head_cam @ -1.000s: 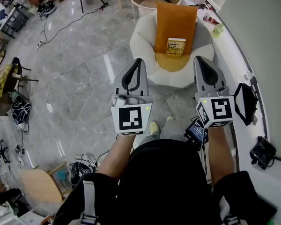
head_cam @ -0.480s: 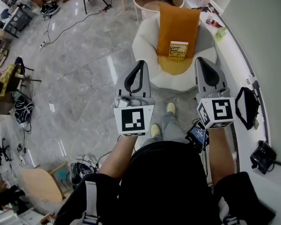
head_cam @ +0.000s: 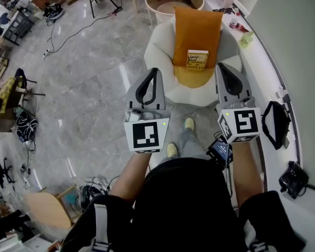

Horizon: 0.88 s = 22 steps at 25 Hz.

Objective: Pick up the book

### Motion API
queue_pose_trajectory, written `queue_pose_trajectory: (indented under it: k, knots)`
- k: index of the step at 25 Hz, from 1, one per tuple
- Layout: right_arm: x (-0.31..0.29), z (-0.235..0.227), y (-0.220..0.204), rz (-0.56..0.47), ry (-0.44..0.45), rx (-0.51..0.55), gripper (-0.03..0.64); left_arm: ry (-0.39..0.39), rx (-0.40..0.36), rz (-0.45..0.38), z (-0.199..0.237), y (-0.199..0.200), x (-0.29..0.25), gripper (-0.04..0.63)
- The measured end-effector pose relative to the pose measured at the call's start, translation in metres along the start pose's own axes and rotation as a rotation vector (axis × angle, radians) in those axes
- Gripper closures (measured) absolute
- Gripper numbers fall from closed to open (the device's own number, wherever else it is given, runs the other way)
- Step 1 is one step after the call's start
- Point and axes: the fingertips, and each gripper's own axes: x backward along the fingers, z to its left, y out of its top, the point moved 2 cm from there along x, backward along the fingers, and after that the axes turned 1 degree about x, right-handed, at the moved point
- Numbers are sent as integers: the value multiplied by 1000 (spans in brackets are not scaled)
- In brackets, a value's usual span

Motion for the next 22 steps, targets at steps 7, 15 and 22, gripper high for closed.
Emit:
queue_pose_trajectory:
  k: [7, 15, 22]
  knots:
    - [-28, -41, -5, 8, -10, -20, 603, 3, -12, 1, -10, 0, -48, 584]
    - [-55, -82, -17, 19, -5, -34, 603, -4, -12, 15, -25, -5, -97, 584]
    - [-75, -117, -22, -2, 1, -49, 603, -13, -56, 25, -41, -1, -137, 584]
